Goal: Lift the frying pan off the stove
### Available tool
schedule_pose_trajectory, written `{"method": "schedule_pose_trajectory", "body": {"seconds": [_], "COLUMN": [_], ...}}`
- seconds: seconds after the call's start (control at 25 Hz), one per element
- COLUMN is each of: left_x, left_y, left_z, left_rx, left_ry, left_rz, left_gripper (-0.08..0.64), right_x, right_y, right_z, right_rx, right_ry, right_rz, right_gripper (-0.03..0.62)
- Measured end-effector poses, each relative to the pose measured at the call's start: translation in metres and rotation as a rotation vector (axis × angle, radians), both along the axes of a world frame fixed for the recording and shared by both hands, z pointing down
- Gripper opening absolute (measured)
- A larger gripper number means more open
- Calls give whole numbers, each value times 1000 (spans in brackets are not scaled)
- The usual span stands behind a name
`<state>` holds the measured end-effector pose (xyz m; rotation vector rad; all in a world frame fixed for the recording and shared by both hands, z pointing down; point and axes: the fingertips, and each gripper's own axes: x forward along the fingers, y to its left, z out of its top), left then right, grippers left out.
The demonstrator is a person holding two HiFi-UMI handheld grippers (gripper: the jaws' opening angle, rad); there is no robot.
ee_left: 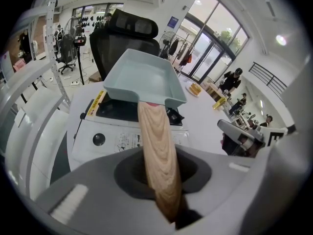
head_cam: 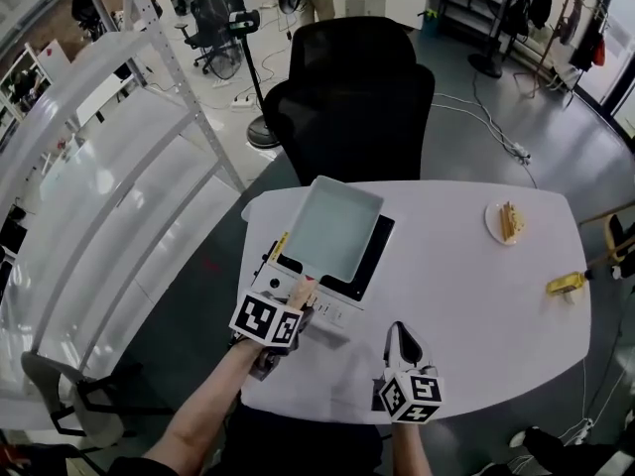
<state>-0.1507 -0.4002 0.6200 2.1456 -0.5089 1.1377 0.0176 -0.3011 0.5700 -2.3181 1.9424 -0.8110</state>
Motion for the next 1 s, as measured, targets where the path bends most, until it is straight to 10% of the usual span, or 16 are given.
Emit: {"method": "schedule_pose_trajectory", "body": {"seconds": [1.0], "left_x": [-16], "left_y": [28], "left_z": [-74], "left_rx": [141], "left_ry": [257], "left_rz": [61], "left_gripper": [121], "right_x": [-27], "right_y": [34], "right_z": [-86], "right_rx": [77], "right_ry": [189], "right_rz": [31], "right_gripper": [6]}}
